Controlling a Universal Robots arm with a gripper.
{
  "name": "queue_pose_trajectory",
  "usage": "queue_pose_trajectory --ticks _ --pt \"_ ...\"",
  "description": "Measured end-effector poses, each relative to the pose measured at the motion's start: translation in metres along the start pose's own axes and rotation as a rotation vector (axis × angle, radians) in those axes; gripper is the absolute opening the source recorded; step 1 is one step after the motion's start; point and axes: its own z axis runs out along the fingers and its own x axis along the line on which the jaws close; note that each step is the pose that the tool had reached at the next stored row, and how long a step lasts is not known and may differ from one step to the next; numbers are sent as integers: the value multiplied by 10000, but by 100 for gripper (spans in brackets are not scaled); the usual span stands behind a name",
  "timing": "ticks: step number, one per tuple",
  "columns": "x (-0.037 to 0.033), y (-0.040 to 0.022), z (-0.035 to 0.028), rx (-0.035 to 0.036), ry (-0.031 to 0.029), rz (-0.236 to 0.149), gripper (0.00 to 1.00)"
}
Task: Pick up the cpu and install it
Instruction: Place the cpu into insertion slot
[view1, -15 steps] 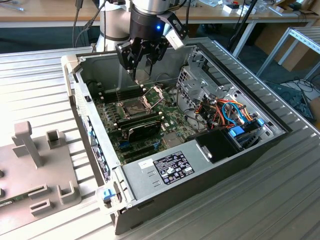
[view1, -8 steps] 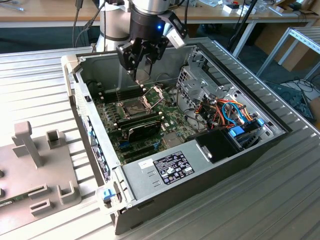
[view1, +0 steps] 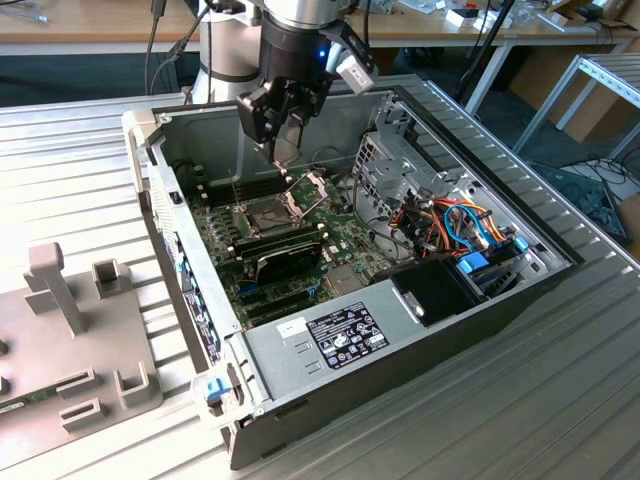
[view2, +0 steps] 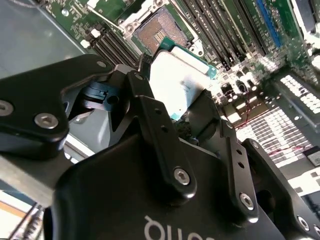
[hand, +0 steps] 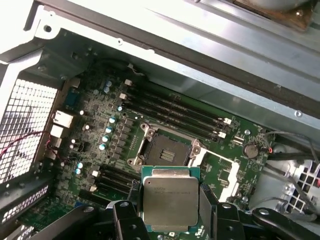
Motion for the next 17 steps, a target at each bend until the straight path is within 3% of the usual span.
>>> queue_pose_trajectory --ticks 9,12,17 --pt "0 0 0 -2 -1 -136 55" --pt "0 0 0 -10 -2 -697 55" --pt "0 0 2 -30 -4 -2125 55"
